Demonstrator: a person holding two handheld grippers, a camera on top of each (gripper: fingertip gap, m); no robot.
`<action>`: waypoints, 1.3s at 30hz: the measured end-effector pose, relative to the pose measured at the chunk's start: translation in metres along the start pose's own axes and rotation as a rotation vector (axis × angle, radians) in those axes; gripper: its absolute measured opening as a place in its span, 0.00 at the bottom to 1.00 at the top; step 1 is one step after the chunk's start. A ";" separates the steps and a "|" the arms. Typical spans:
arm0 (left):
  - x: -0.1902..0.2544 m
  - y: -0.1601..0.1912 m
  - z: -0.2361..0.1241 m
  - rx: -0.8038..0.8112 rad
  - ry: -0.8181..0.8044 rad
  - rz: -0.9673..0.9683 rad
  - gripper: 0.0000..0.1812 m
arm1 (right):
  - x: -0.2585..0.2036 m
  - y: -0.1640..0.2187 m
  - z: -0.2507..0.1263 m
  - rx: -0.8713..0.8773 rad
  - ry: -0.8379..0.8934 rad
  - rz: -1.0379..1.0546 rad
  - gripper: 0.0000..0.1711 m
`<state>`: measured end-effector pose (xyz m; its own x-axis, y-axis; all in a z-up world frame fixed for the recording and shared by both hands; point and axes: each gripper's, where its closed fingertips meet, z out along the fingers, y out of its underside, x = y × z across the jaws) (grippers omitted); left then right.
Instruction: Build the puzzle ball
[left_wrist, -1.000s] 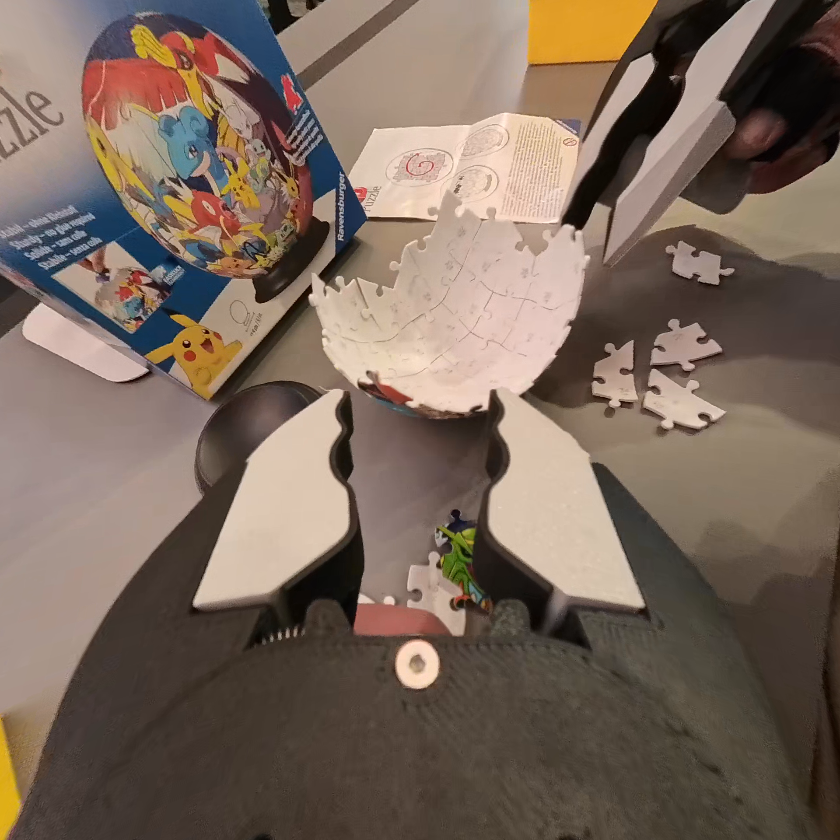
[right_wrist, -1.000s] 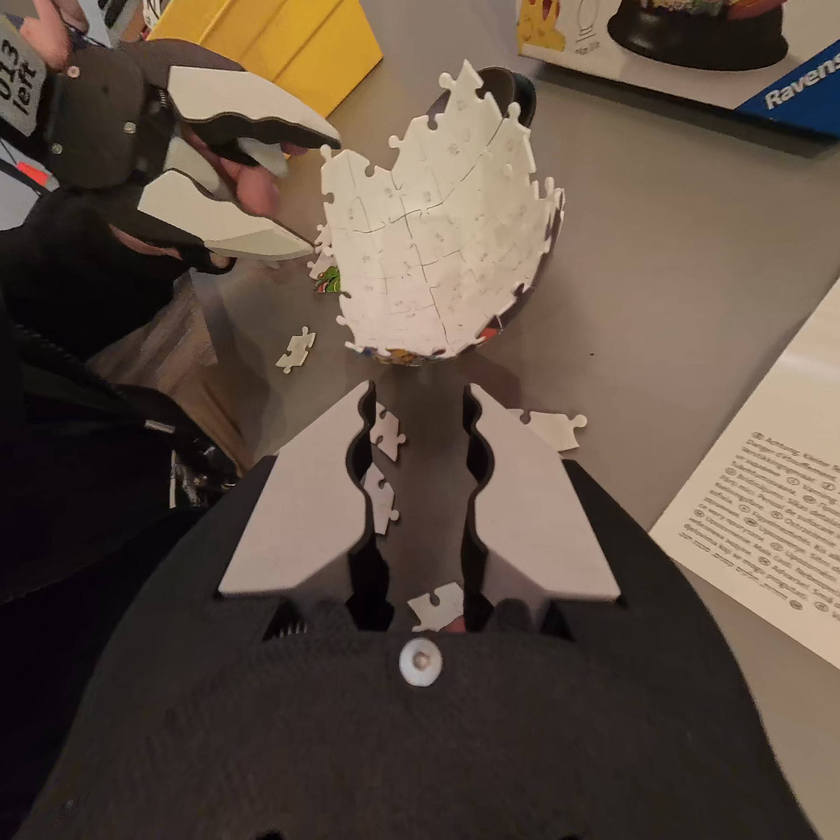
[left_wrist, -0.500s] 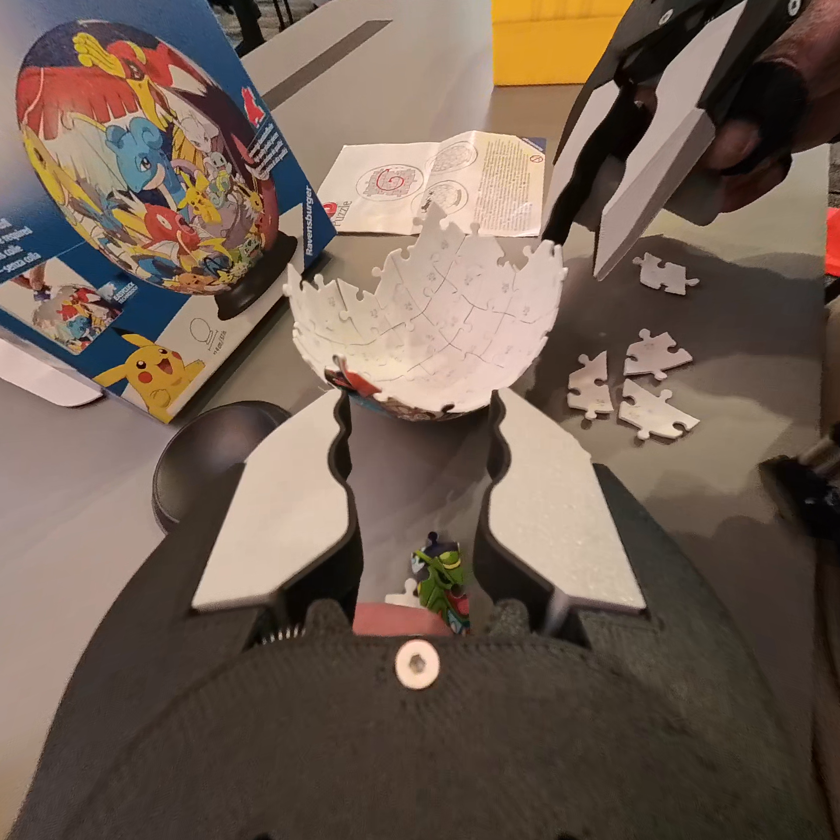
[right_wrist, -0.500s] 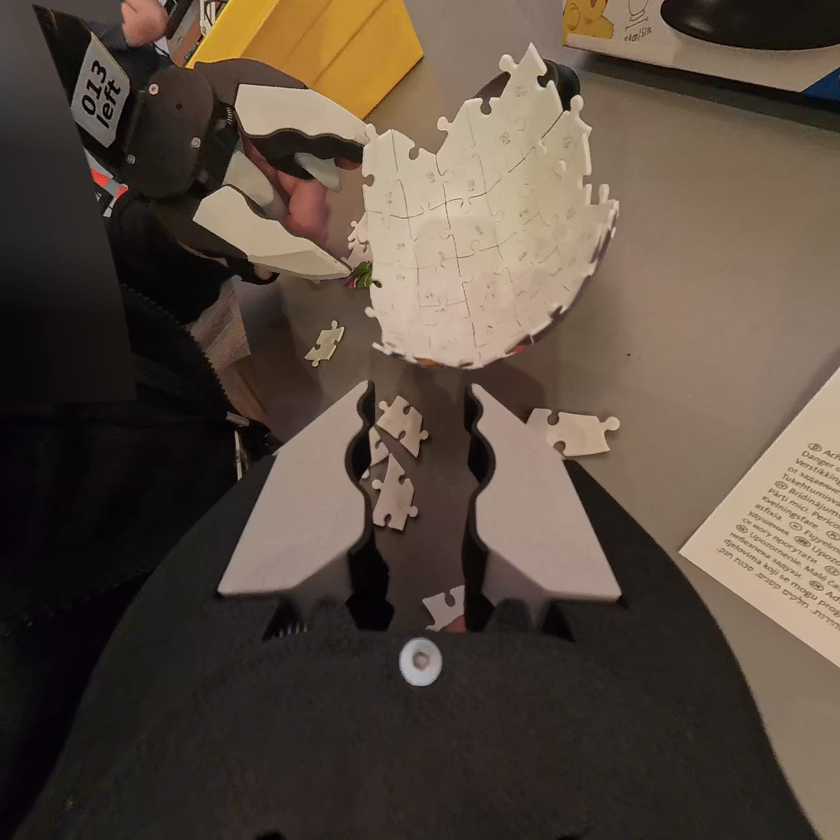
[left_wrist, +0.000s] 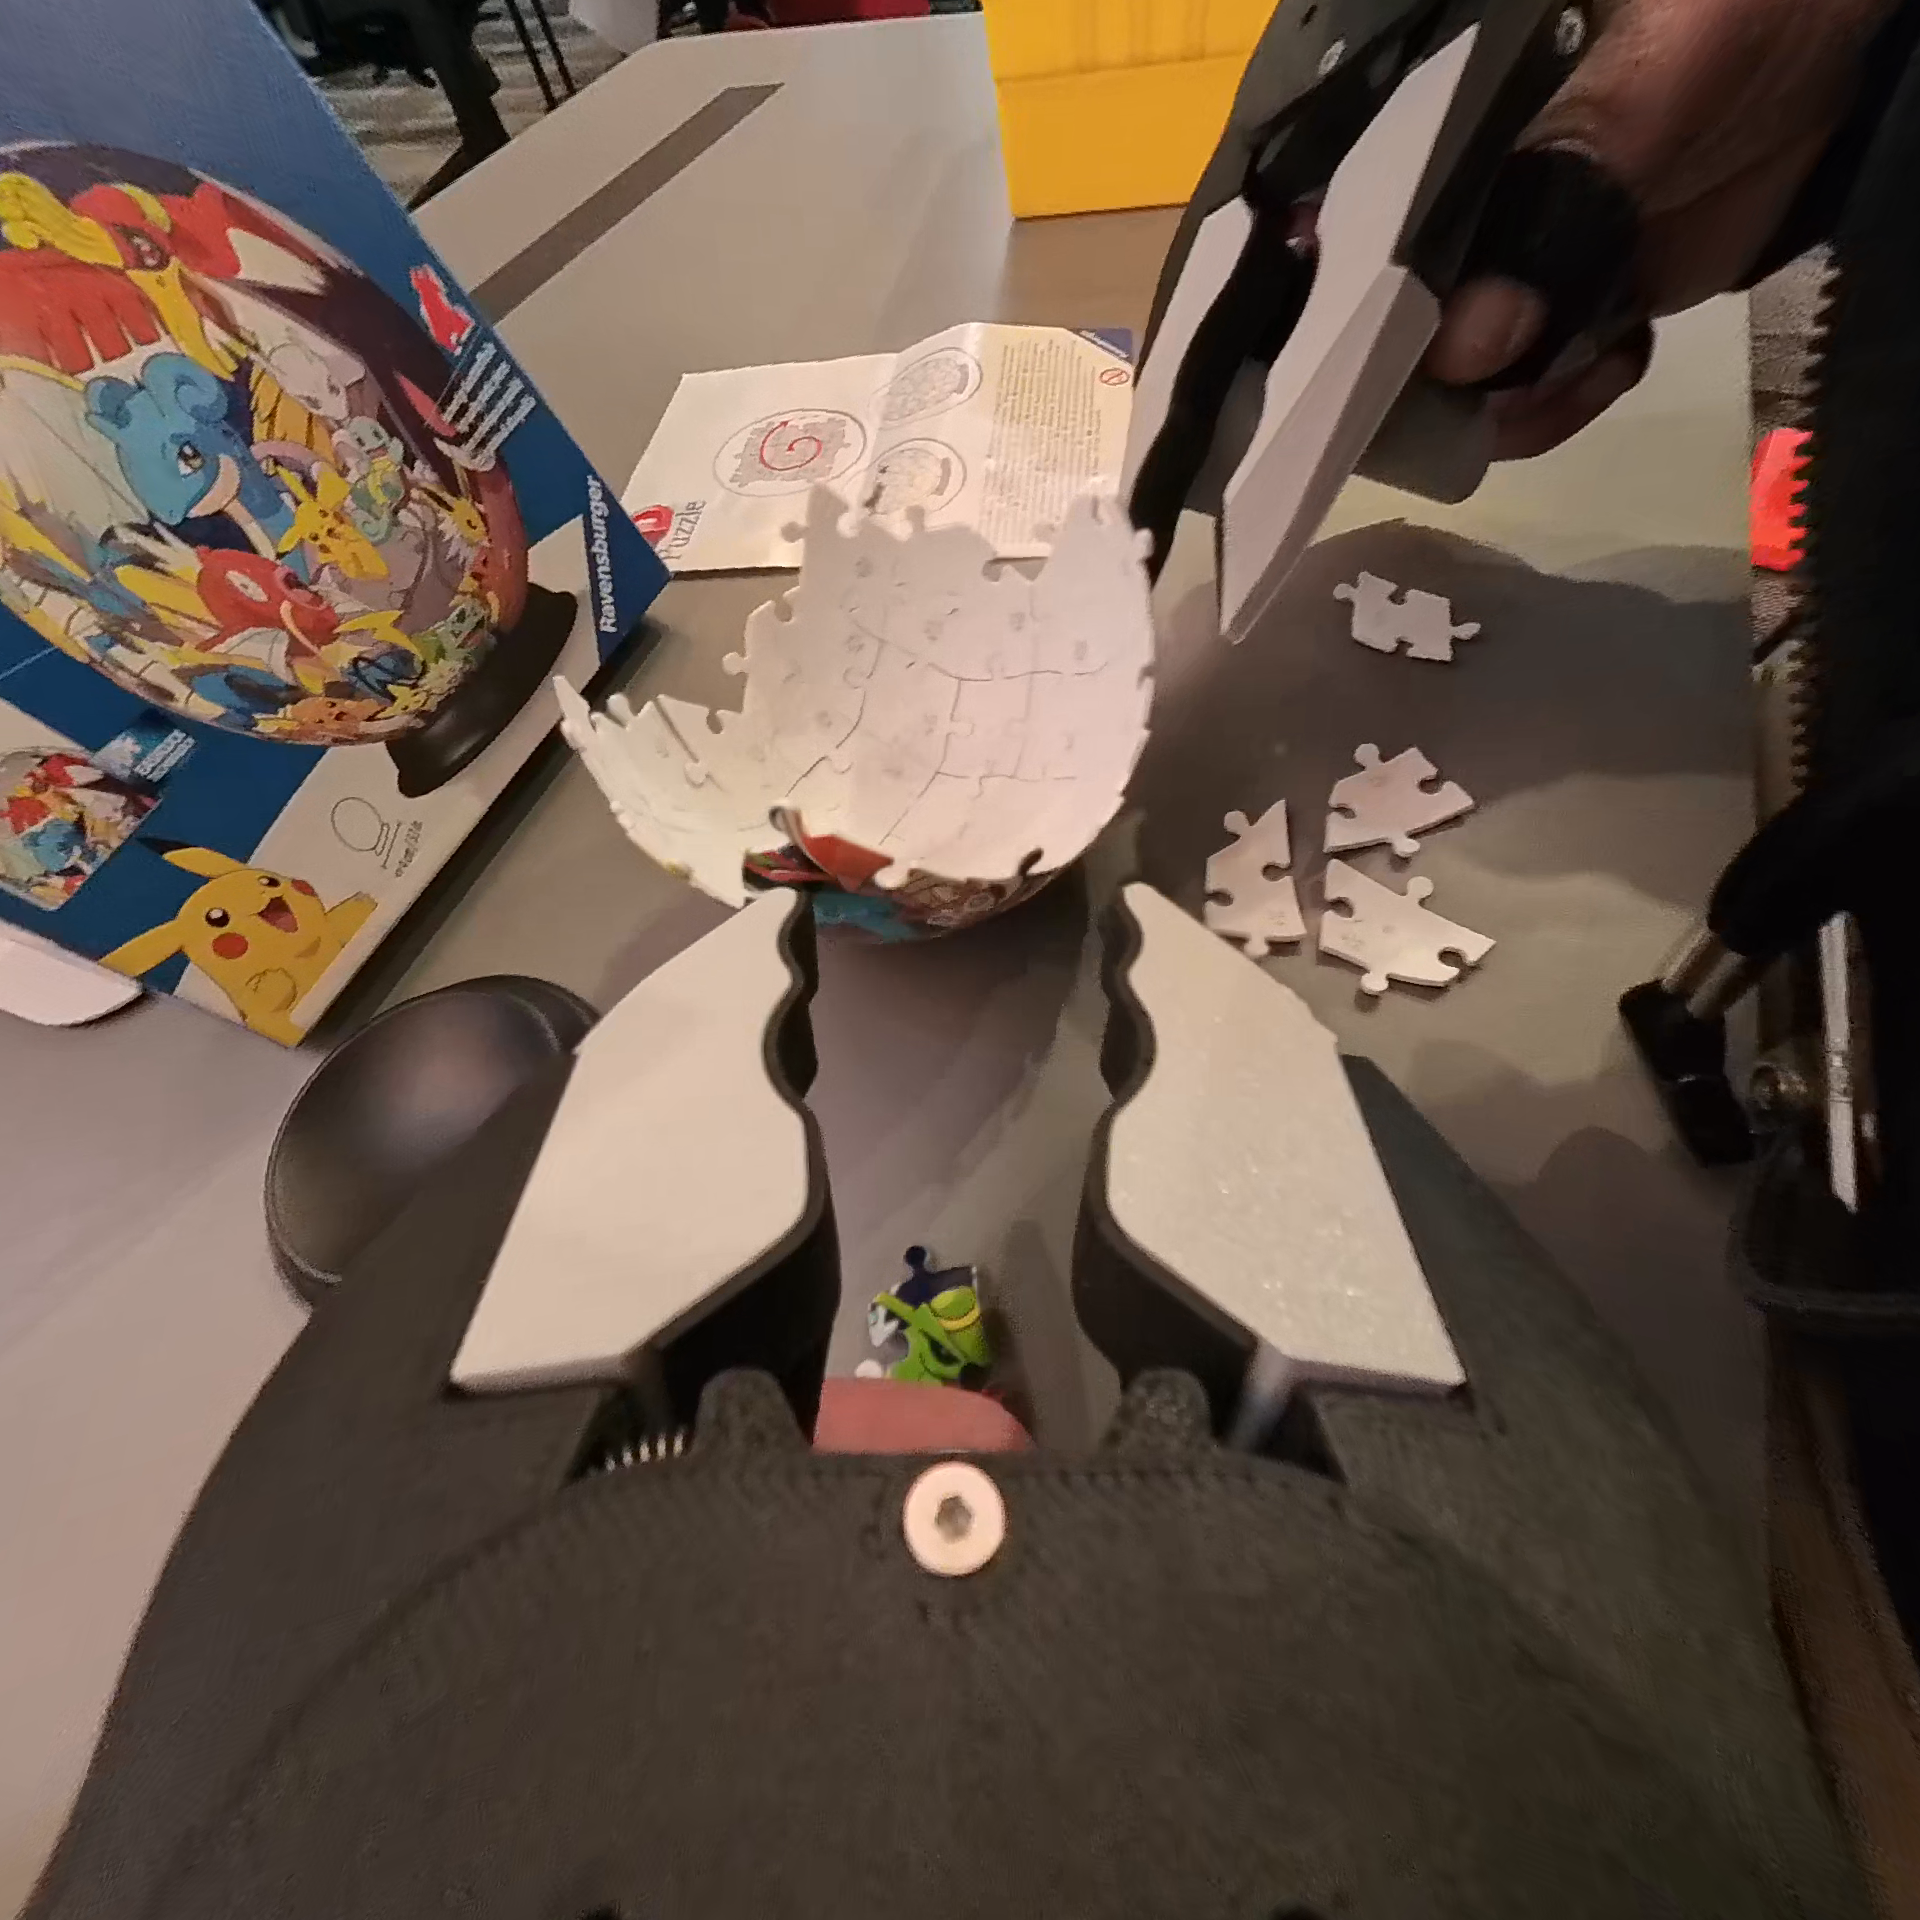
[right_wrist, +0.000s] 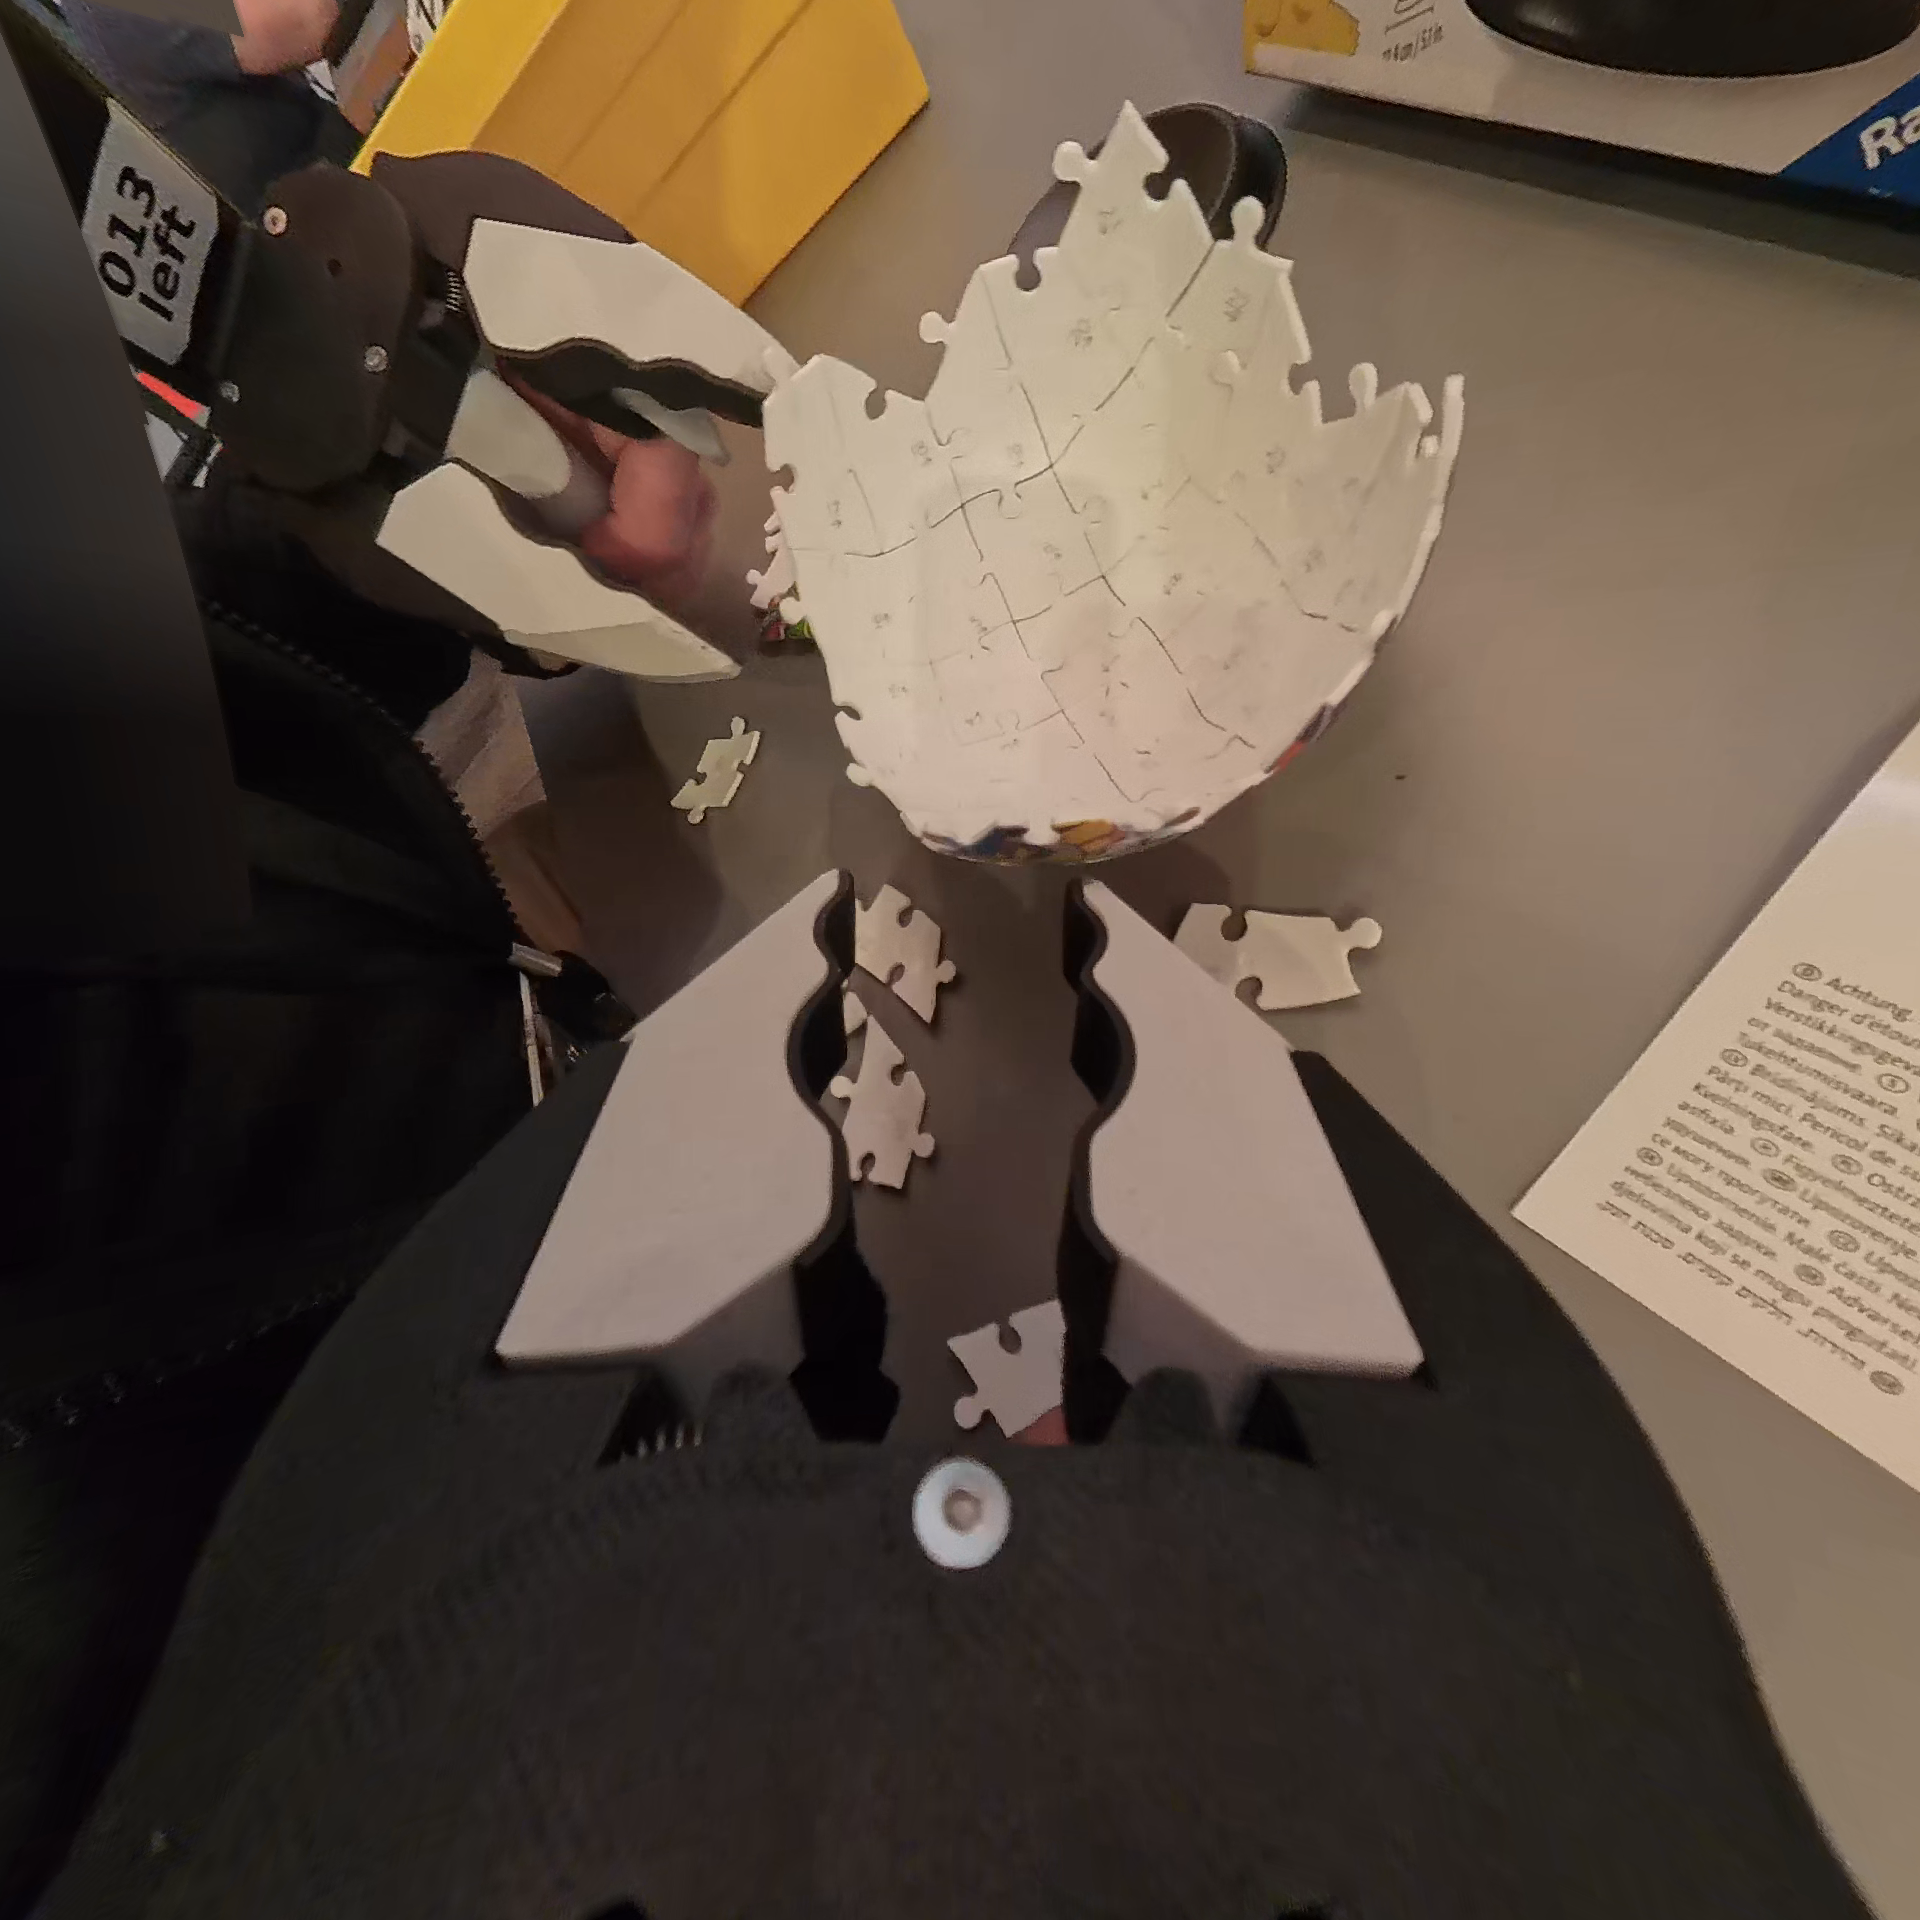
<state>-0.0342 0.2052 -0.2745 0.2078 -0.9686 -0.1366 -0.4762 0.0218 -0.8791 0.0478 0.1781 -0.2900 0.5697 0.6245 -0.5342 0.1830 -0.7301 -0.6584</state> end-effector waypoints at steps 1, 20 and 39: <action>0.003 -0.001 0.001 0.002 0.009 0.005 0.28 | 0.001 0.001 -0.001 -0.003 0.006 -0.001 0.22; 0.040 -0.029 -0.008 0.083 0.137 0.078 0.27 | 0.047 -0.020 -0.013 0.087 0.187 0.100 0.20; -0.061 0.013 0.029 -0.121 0.004 -0.388 0.30 | 0.054 -0.020 0.023 -0.011 0.211 0.045 0.07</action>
<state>-0.0285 0.2720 -0.2910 0.3889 -0.9000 0.1967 -0.4605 -0.3748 -0.8046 0.0566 0.2333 -0.3178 0.7322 0.5202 -0.4396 0.1618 -0.7598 -0.6297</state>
